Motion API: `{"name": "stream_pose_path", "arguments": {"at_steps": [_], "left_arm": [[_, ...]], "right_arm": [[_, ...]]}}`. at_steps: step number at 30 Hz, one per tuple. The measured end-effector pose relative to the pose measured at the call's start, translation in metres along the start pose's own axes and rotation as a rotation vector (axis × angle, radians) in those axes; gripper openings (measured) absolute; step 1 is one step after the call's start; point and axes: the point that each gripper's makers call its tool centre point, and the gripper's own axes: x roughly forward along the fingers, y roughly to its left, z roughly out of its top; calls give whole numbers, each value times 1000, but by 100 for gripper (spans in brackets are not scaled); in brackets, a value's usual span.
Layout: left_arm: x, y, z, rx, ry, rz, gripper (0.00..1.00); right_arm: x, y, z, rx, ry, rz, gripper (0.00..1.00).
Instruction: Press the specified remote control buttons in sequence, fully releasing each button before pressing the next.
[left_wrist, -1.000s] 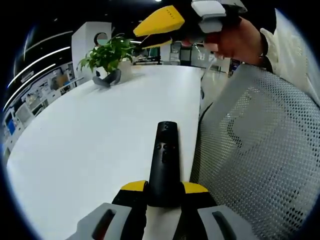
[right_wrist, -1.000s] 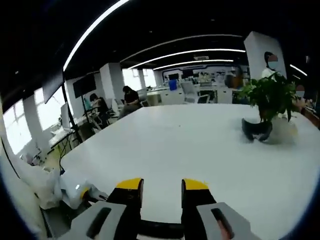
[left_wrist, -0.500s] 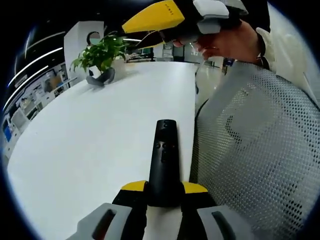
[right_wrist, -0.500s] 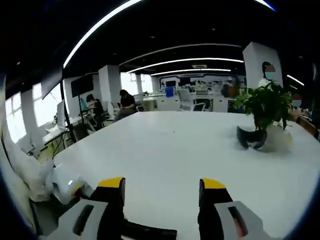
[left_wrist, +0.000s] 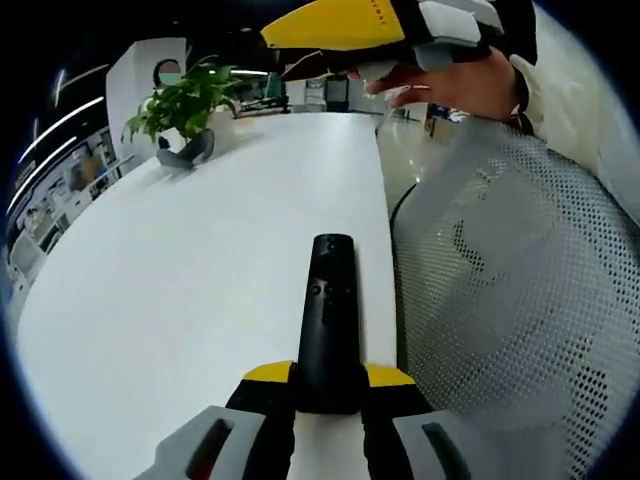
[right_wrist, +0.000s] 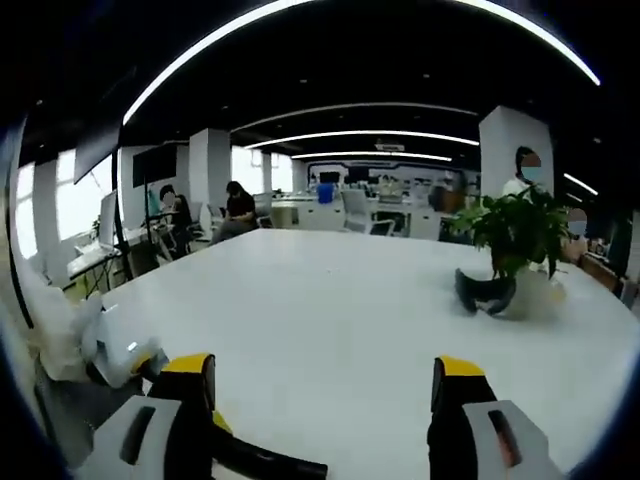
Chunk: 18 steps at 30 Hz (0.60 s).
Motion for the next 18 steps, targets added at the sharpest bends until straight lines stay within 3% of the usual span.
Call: {"name": "stream_pose_path", "arguments": {"at_steps": [6, 18], "left_arm": [[0, 17, 0, 16, 33, 0, 23], [-5, 66, -2, 57, 71, 31, 23]], "right_arm": [[-1, -4, 1, 1, -11, -20, 97], [0, -6, -5, 12, 15, -18, 96]]}}
